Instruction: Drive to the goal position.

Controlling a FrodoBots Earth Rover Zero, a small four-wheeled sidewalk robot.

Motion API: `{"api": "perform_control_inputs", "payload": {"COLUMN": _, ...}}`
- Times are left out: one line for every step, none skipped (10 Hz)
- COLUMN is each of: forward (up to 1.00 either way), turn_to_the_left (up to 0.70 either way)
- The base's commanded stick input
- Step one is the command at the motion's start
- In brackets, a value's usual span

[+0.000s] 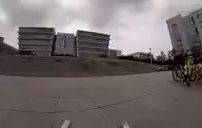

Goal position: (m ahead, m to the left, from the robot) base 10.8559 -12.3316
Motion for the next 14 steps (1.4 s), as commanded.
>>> {"api": "perform_control_inputs", "payload": {"forward": 1.00, "turn_to_the_left": -0.32}}
{"api": "perform_control_inputs", "payload": {"forward": 1.00, "turn_to_the_left": -0.32}}
{"api": "perform_control_inputs", "payload": {"forward": 1.00, "turn_to_the_left": -0.32}}
{"api": "perform_control_inputs", "payload": {"forward": 1.00, "turn_to_the_left": -0.31}}
{"api": "perform_control_inputs", "payload": {"forward": 1.00, "turn_to_the_left": -0.31}}
{"api": "perform_control_inputs", "payload": {"forward": 1.00, "turn_to_the_left": -0.31}}
{"api": "perform_control_inputs", "payload": {"forward": 1.00, "turn_to_the_left": -0.19}}
{"api": "perform_control_inputs", "payload": {"forward": 1.00, "turn_to_the_left": -0.03}}
{"api": "perform_control_inputs", "payload": {"forward": 1.00, "turn_to_the_left": -0.19}}
{"api": "perform_control_inputs", "payload": {"forward": 1.00, "turn_to_the_left": -0.19}}
{"api": "perform_control_inputs", "payload": {"forward": 1.00, "turn_to_the_left": -0.01}}
{"api": "perform_control_inputs", "payload": {"forward": 1.00, "turn_to_the_left": -0.06}}
{"api": "perform_control_inputs", "payload": {"forward": 1.00, "turn_to_the_left": -0.13}}
{"api": "perform_control_inputs", "payload": {"forward": 1.00, "turn_to_the_left": -0.18}}
